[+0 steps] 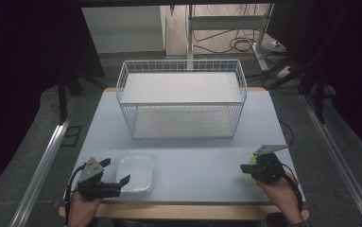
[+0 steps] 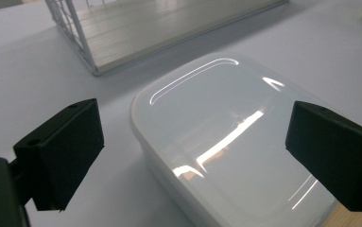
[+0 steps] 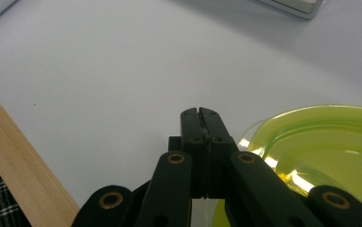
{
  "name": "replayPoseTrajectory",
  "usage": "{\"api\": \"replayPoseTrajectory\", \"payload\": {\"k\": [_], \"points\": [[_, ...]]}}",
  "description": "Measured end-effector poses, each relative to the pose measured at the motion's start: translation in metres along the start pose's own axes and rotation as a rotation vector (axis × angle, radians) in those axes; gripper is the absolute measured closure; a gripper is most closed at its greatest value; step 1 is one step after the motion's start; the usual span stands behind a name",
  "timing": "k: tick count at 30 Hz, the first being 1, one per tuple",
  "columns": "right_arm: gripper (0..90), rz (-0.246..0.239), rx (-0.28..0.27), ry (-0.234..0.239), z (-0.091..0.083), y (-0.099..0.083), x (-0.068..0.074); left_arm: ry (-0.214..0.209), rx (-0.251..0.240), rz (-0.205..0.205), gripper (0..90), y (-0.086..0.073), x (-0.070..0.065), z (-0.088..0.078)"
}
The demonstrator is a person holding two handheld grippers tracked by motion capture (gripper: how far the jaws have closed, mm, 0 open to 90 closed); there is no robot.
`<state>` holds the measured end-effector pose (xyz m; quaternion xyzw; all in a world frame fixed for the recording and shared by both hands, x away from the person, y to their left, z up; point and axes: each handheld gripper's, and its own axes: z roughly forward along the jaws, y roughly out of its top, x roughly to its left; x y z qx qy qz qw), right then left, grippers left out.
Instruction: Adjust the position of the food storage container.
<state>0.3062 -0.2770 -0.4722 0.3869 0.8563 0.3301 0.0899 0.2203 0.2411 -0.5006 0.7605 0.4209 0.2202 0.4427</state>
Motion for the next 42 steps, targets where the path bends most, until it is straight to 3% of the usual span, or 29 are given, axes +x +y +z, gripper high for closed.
{"api": "replayPoseTrajectory", "payload": {"k": [2, 5, 7, 8, 12, 16, 21, 24, 27, 32, 34, 35, 39, 42], "points": [[89.6, -0.002, -0.013, 0.003, -0.002, 0.0, 0.003, -0.023, -0.004, 0.008, 3.6, 0.0, 0.001, -0.003], [89.5, -0.022, -0.03, 0.024, -0.001, 0.004, 0.011, -0.016, 0.001, 0.002, 6.0, 0.001, 0.003, -0.006], [89.4, -0.028, -0.035, 0.03, 0.001, 0.006, 0.014, -0.031, 0.003, -0.018, 9.0, 0.001, 0.007, -0.011], [88.9, -0.041, -0.042, 0.05, 0.004, 0.011, 0.021, -0.049, -0.011, -0.052, 12.2, -0.001, 0.012, -0.016], [88.8, -0.064, -0.051, 0.077, 0.011, 0.019, 0.032, -0.099, -0.018, -0.064, 36.3, -0.009, 0.02, -0.024], [87.8, -0.087, -0.068, 0.106, 0.019, 0.024, 0.042, -0.097, 0.014, -0.077, 63.6, -0.019, 0.022, -0.027], [84.9, -0.112, -0.09, 0.123, 0.026, 0.027, 0.051, -0.113, 0.061, -0.111, 87.1, -0.028, 0.025, -0.028], [80.7, -0.124, -0.105, 0.127, 0.029, 0.025, 0.055, -0.127, 0.12, -0.12, 90.0, -0.035, 0.028, -0.026], [77.2, -0.118, -0.111, 0.132, 0.031, 0.023, 0.055, -0.136, 0.15, -0.114, 90.0, -0.036, 0.027, -0.023], [72.0, -0.105, -0.126, 0.138, 0.03, 0.023, 0.056, -0.164, 0.223, -0.062, 90.0, -0.034, 0.015, -0.009], [70.7, -0.104, -0.133, 0.139, 0.031, 0.023, 0.057, -0.171, 0.225, -0.054, 90.0, -0.033, 0.014, -0.007], [69.9, -0.1, -0.13, 0.14, 0.031, 0.023, 0.057, -0.197, 0.217, -0.053, 90.0, -0.031, 0.011, -0.004], [68.3, -0.104, -0.132, 0.138, 0.033, 0.024, 0.059, -0.237, 0.216, -0.041, 90.0, -0.027, 0.003, 0.003], [67.8, -0.103, -0.134, 0.138, 0.034, 0.025, 0.06, -0.276, 0.231, -0.004, 90.0, -0.019, -0.011, 0.015]]}}
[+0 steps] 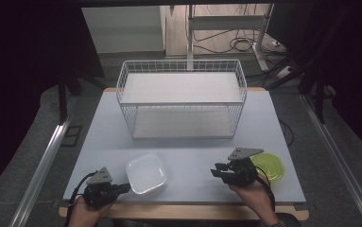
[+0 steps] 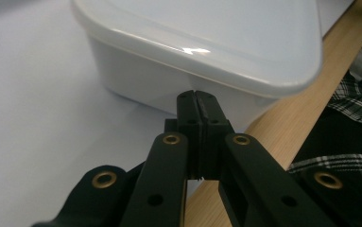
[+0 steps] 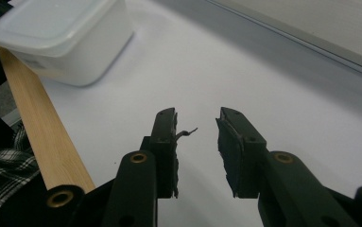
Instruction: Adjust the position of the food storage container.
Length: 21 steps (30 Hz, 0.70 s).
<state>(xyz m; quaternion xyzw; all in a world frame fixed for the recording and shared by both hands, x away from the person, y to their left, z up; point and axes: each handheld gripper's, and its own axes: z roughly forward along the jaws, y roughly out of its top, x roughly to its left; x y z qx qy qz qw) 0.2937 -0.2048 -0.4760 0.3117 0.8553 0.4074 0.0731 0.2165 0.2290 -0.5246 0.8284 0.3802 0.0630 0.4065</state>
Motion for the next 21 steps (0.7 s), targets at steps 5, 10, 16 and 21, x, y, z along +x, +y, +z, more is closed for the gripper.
{"api": "replayPoseTrajectory", "payload": {"k": [5, 10, 16, 21], "points": [[67.8, 0.002, -0.001, 0.012, 0.001, 0.003, 0.0, -0.036, 0.006, 0.021, 90.0, 0.011, -0.009, 0.014], [68.7, -0.006, 0.003, 0.028, 0.007, 0.015, 0.002, -0.092, 0.033, 0.056, 89.9, 0.026, -0.022, 0.035], [75.7, -0.019, -0.011, 0.034, 0.016, 0.024, 0.008, 0.011, 0.026, 0.063, 90.0, 0.025, -0.007, 0.018], [88.2, -0.025, 0.005, 0.049, 0.022, 0.017, 0.011, 0.109, 0.002, -0.012, 90.0, 0.025, 0.024, 0.016]]}}
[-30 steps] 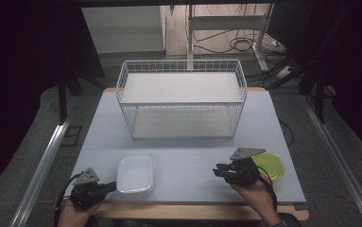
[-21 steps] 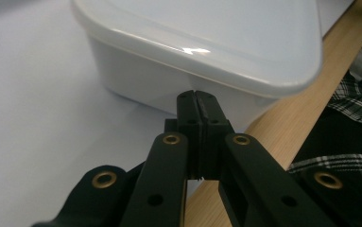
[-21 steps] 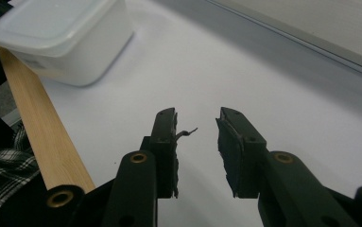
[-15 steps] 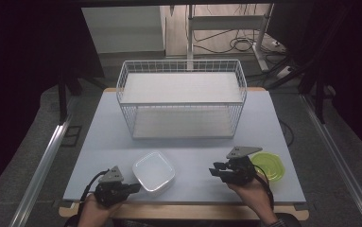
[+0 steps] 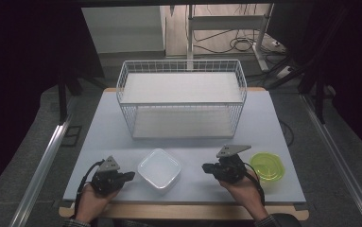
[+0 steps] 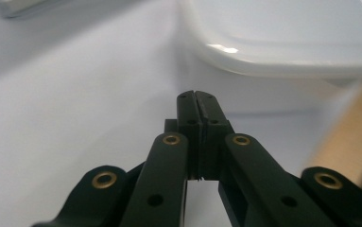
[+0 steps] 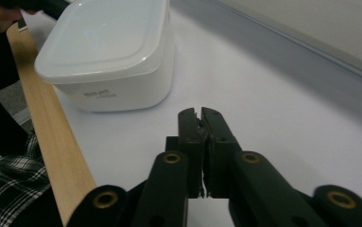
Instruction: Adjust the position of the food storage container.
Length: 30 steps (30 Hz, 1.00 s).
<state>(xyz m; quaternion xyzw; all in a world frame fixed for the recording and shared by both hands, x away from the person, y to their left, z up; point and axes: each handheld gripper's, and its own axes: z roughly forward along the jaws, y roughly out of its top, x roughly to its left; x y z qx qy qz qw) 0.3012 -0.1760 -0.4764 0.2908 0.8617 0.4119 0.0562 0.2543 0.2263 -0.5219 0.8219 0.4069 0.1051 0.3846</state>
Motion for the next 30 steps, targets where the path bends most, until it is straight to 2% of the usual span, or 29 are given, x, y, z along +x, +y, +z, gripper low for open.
{"api": "replayPoseTrajectory", "payload": {"k": [2, 4, 6, 8, 10, 12, 14, 15, 16, 18, 20, 22, 23, 27, 28, 29, 30], "points": [[89.4, 0.011, -0.002, 0.017, 0.001, -0.002, 0.002, 0.02, 0.013, 0.003, 90.0, 0.004, 0.005, 0.007], [89.5, 0.013, 0.006, 0.049, 0.006, -0.004, 0.007, -0.003, 0.007, 0.004, 90.0, 0.009, 0.006, 0.012], [89.3, 0.015, 0.023, 0.078, 0.013, -0.006, 0.013, -0.003, 0.025, 0.05, 90.0, 0.018, -0.002, 0.019], [89.2, 0.016, 0.032, 0.095, 0.016, -0.007, 0.016, -0.014, 0.026, 0.052, 90.0, 0.019, -0.004, 0.02], [89.0, 0.011, 0.06, 0.117, 0.025, -0.009, 0.023, -0.045, 0.024, 0.057, 90.0, 0.021, -0.009, 0.022], [88.3, -0.006, 0.086, 0.119, 0.032, -0.01, 0.028, -0.07, 0.03, 0.079, 90.0, 0.024, -0.018, 0.026], [87.6, 0.001, 0.089, 0.115, 0.032, -0.01, 0.028, -0.083, 0.027, 0.075, 90.0, 0.025, -0.021, 0.027], [87.3, 0.008, 0.087, 0.118, 0.032, -0.011, 0.027, -0.11, 0.025, 0.055, 90.0, 0.027, -0.026, 0.03], [87.0, 0.018, 0.082, 0.121, 0.032, -0.011, 0.027, -0.122, 0.027, 0.052, 90.0, 0.028, -0.029, 0.032], [86.6, 0.028, 0.083, 0.115, 0.03, -0.012, 0.025, -0.106, 0.044, 0.054, 90.0, 0.029, -0.036, 0.035], [86.7, 0.033, 0.084, 0.108, 0.028, -0.013, 0.025, -0.107, 0.048, 0.057, 90.0, 0.03, -0.038, 0.036], [86.3, 0.061, 0.076, 0.116, 0.024, -0.017, 0.022, -0.136, 0.048, 0.049, 89.9, 0.028, -0.041, 0.033], [86.1, 0.065, 0.07, 0.121, 0.023, -0.017, 0.021, -0.136, 0.048, 0.049, 89.9, 0.028, -0.041, 0.033], [85.7, 0.062, 0.076, 0.138, 0.019, -0.019, 0.024, -0.177, 0.058, 0.03, 88.8, 0.013, -0.051, 0.021], [85.8, 0.066, 0.076, 0.151, 0.019, -0.02, 0.026, -0.17, 0.062, 0.029, 89.0, 0.012, -0.054, 0.021], [85.8, 0.067, 0.081, 0.148, 0.019, -0.02, 0.027, -0.151, 0.07, 0.034, 89.3, 0.013, -0.057, 0.022], [86.0, 0.061, 0.089, 0.137, 0.02, -0.02, 0.029, -0.151, 0.07, 0.034, 89.8, 0.013, -0.057, 0.022]]}}
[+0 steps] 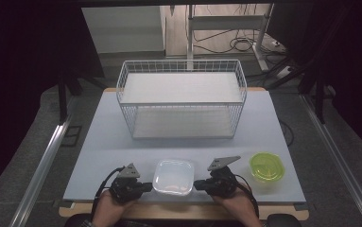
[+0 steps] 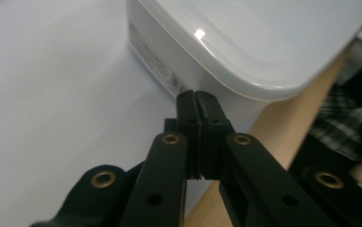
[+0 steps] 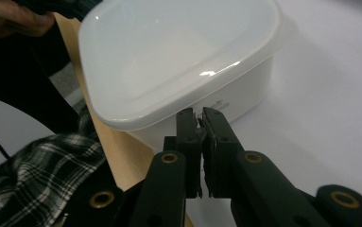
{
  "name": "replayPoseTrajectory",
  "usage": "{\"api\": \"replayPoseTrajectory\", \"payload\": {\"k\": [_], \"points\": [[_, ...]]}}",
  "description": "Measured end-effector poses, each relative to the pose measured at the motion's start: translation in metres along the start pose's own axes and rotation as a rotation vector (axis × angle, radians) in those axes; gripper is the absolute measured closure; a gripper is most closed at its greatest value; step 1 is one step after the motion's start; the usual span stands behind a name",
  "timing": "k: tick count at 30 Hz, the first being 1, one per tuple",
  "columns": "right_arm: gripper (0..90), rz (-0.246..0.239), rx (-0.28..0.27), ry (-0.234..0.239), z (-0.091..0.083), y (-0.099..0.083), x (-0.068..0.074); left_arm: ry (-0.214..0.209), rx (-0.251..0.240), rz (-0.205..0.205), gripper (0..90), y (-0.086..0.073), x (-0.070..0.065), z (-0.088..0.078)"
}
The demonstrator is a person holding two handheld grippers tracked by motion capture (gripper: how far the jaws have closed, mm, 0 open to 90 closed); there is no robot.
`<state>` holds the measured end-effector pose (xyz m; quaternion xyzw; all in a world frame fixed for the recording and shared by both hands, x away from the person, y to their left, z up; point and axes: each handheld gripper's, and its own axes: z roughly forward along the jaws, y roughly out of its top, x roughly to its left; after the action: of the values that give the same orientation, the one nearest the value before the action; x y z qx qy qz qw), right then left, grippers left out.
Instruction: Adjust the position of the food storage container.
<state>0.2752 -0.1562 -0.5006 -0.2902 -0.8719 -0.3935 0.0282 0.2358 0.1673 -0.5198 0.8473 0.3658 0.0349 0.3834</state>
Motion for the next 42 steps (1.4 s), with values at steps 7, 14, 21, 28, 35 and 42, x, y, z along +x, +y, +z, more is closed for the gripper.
{"api": "replayPoseTrajectory", "payload": {"k": [7, 14, 21, 28, 35, 42], "points": [[87.6, 0.013, -0.007, -0.079, -0.005, 0.001, -0.008, 0.05, 0.024, 0.023, 90.0, 0.02, -0.002, 0.017], [88.9, 0.055, -0.016, -0.146, -0.013, -0.001, -0.023, 0.07, 0.02, 0.026, 90.0, 0.04, -0.003, 0.035], [89.0, 0.065, -0.032, -0.169, -0.016, -0.003, -0.031, 0.077, 0.008, 0.018, 90.0, 0.047, 0.0, 0.041], [81.5, 0.044, -0.044, -0.188, -0.02, 0.0, -0.029, 0.07, -0.009, 0.049, 83.5, 0.043, 0.0, 0.031], [67.8, 0.013, -0.085, -0.221, -0.037, -0.001, -0.031, 0.13, -0.076, 0.09, 51.8, 0.023, 0.0, 0.003], [43.5, -0.009, -0.128, -0.223, -0.045, -0.003, -0.03, 0.152, -0.134, 0.08, 24.0, 0.014, 0.001, -0.01]]}}
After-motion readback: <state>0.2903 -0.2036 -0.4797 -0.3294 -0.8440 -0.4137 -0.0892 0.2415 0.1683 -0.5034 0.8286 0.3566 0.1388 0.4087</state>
